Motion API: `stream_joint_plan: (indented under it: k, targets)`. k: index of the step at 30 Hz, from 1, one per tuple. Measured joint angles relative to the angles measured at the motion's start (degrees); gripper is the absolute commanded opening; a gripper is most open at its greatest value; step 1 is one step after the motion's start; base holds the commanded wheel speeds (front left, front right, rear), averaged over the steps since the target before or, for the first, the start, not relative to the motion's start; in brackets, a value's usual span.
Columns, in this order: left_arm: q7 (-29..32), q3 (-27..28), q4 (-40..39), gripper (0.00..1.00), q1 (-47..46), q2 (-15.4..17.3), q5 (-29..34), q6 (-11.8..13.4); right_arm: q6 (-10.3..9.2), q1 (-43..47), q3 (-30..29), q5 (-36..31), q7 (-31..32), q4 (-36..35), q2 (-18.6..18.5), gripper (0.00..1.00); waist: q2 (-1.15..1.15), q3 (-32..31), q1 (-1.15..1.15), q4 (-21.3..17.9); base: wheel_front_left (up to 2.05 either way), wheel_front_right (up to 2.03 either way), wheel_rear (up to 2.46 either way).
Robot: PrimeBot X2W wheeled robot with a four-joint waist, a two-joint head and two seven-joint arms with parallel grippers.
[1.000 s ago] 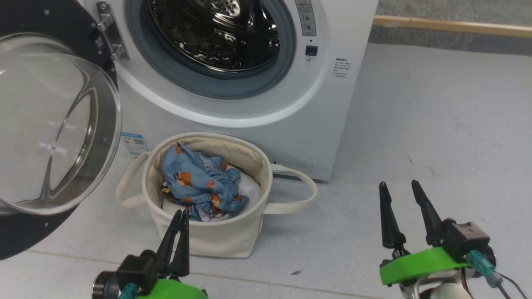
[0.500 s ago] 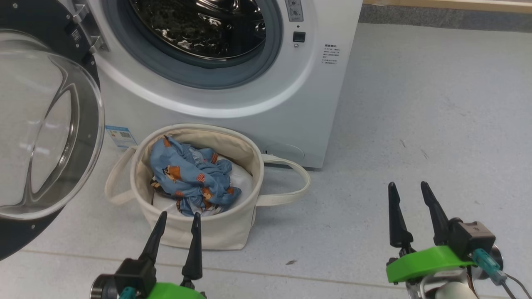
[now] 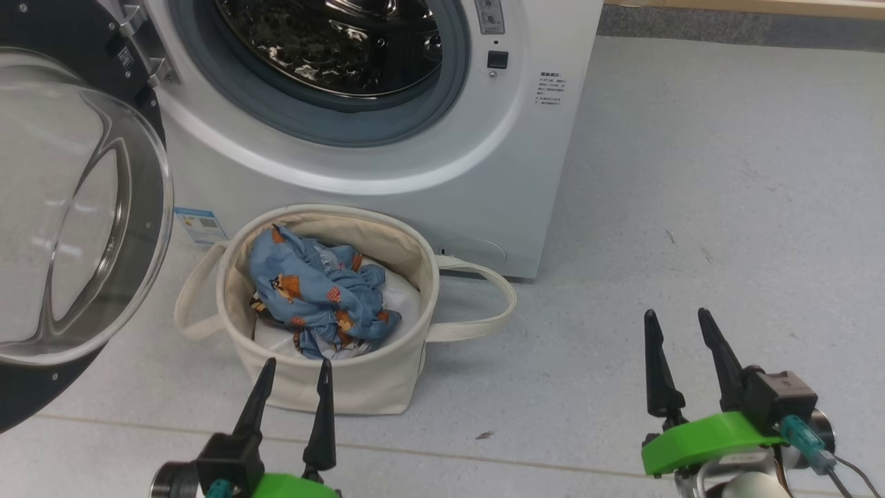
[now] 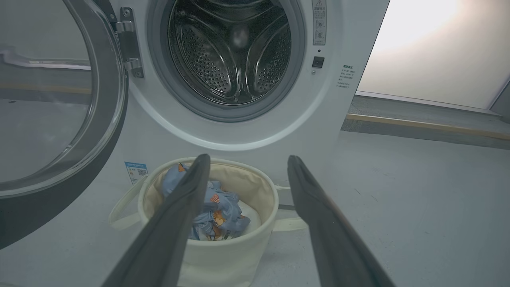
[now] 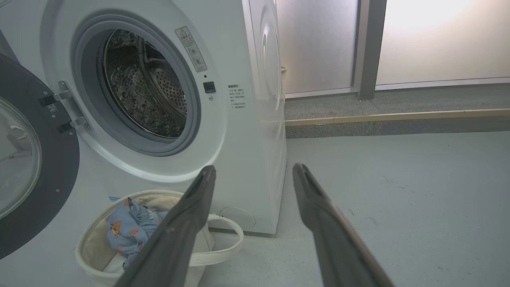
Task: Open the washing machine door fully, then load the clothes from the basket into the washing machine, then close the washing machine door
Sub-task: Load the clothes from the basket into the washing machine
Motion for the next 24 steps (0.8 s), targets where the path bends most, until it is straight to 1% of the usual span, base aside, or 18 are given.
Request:
stream_joint_plan:
  k: [3, 5, 12, 16, 21, 24]
  targets:
    - [0.00, -0.23, 0.34, 1.00, -0.01, 0.00, -0.54, -0.13, 0.00, -0.01, 0.23, 0.00, 0.00, 0.22, 0.00, 1.00, 0.00, 0.15, 0.00, 0.09, 0.00, 0.00, 0.00]
    - [0.00, -0.45, 0.70, 1.00, -0.01, -0.01, -3.76, -1.94, 0.00, -0.01, 0.33, 0.00, 0.00, 0.26, 0.00, 1.00, 0.00, 0.20, 0.00, 0.17, 0.08, -0.03, -0.05]
    - [0.00, -0.10, 0.71, 1.00, -0.08, 0.00, -4.25, -2.05, 0.00, -0.03, 0.58, 0.00, 0.00, 0.35, 0.00, 1.00, 0.00, 0.62, 0.00, 0.48, 0.54, -0.51, -0.02]
    - [0.00, -0.14, 0.65, 1.00, -0.07, 0.10, -3.85, -2.08, 0.00, -0.02, 0.85, 0.00, 0.00, 0.60, 0.03, 1.00, 0.00, 0.88, -0.02, 0.68, 1.25, -1.30, 0.05]
    - [0.00, -0.23, 0.12, 1.00, -0.10, 0.09, -3.75, -2.10, 0.00, -0.09, 1.27, 0.00, 0.00, 0.69, 0.03, 1.00, 0.00, 1.30, -0.01, 0.92, 1.85, -1.90, 0.05]
    - [0.00, -0.09, 0.04, 1.00, -0.21, 0.11, -2.60, -1.18, 0.00, -0.43, 1.30, 0.00, 0.00, 0.69, 0.03, 1.00, 0.00, 1.56, 0.00, 1.07, 2.05, -2.09, 0.04]
